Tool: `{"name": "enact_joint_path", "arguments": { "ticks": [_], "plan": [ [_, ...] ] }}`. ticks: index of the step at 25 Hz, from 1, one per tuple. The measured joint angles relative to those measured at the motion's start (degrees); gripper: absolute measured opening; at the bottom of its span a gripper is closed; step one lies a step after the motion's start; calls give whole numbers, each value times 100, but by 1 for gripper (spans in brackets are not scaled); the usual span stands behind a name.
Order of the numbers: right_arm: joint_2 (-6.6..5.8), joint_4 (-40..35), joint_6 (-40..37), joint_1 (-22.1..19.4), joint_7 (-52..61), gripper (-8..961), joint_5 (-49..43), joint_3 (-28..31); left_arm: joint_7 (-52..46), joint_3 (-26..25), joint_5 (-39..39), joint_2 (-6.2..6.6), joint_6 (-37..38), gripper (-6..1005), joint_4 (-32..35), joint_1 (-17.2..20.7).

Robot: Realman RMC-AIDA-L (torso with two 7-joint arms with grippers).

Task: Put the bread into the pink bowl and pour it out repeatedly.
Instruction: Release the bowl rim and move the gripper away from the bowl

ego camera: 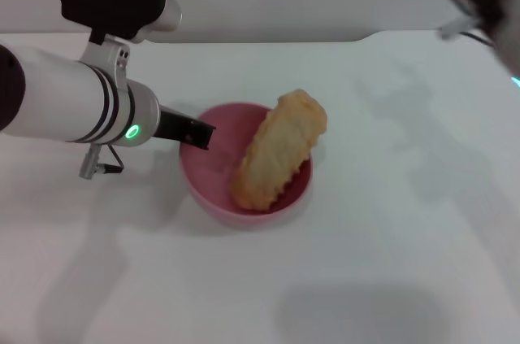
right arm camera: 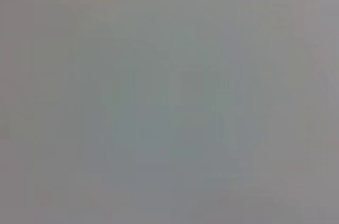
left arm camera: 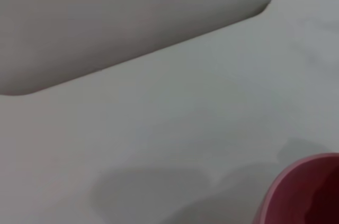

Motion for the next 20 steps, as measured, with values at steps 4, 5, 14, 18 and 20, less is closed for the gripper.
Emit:
{"name": "enact_joint_path", "arguments": {
  "ticks": [4,5,14,18,20],
  "plan": [
    [-3,927,-1741,-182,46,667,532,419,33,6,-120,-1,64,49,-36,-12],
    [-9,1109,-1878,-177,46,666,704,489,35,8,-145,-1,78,49,-36,-13],
    [4,3523,-4459,-229,-139,666,1224,627,58,-37,-306,-5,116,48,-50,-24],
    [9,3602,-4440,-348,-155,666,1383,572,58,-18,-357,-5,193,48,-96,-22],
    [10,3681,-4405,-343,-156,666,1394,533,58,7,-421,-14,384,48,-303,-23]
  ]
}}
